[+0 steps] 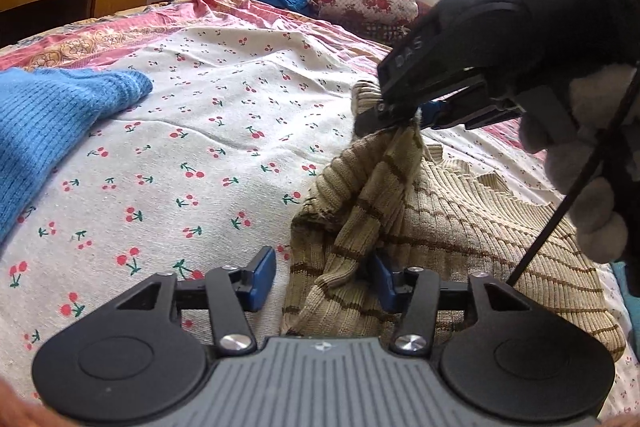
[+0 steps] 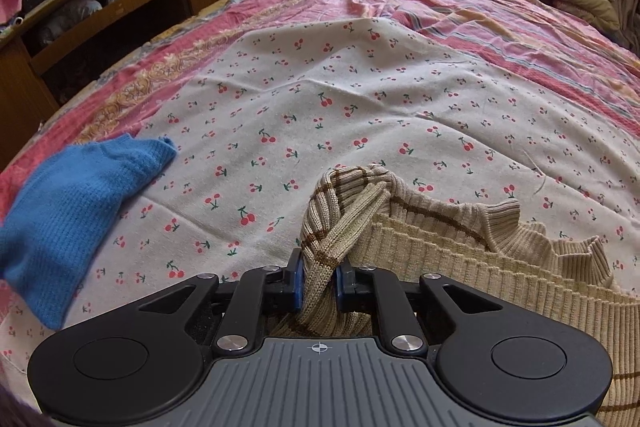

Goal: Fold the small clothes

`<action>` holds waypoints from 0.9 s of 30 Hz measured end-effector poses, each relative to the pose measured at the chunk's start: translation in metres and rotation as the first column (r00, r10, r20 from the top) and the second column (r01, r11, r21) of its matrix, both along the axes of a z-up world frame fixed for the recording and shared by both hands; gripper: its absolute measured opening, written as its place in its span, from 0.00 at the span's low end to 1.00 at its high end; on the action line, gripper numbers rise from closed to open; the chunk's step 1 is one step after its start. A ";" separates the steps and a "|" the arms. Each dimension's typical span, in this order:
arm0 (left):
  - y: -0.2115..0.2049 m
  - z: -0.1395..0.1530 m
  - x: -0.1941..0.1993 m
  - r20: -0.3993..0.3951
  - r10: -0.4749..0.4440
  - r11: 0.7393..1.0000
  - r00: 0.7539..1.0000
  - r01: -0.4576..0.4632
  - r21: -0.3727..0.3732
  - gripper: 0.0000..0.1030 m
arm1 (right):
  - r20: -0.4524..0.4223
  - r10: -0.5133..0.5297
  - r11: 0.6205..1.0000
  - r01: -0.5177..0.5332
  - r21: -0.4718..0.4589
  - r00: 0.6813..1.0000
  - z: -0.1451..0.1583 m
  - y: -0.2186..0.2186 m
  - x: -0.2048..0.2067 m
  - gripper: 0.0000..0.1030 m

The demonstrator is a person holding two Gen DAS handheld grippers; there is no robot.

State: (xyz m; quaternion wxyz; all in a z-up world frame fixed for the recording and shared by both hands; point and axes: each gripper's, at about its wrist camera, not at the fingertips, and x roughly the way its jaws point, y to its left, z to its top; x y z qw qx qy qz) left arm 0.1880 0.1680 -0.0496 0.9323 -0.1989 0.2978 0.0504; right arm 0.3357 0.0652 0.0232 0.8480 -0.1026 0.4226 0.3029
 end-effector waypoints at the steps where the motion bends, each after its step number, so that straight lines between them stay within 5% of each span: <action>1: 0.000 0.000 -0.001 0.006 0.000 1.000 1.000 0.000 -0.001 0.59 | -0.001 -0.002 1.000 0.002 0.005 1.000 0.001 -0.002 0.000 0.13; 8: -0.006 -0.003 0.000 0.027 -0.002 1.000 1.000 0.001 0.020 0.62 | -0.005 -0.014 1.000 0.014 0.025 1.000 0.009 -0.015 -0.002 0.13; 14: 0.002 -0.001 -0.006 0.060 -0.003 0.998 0.998 0.007 -0.058 0.33 | 0.000 -0.023 0.999 0.023 0.028 1.000 0.017 -0.024 -0.004 0.13; 17: 0.002 0.004 -0.010 0.093 -0.008 0.997 0.996 0.014 -0.069 0.26 | 0.009 -0.027 0.999 0.027 0.026 1.000 0.021 -0.029 -0.006 0.13; 22: -0.001 0.010 -0.018 0.122 -0.022 0.993 0.992 0.036 -0.114 0.25 | 0.020 -0.037 0.999 0.037 0.037 0.999 0.030 -0.043 -0.011 0.13; 27: -0.009 0.015 -0.024 0.132 -0.021 0.997 0.991 0.031 -0.077 0.30 | 0.026 -0.047 0.997 0.045 0.062 0.999 0.039 -0.057 -0.017 0.13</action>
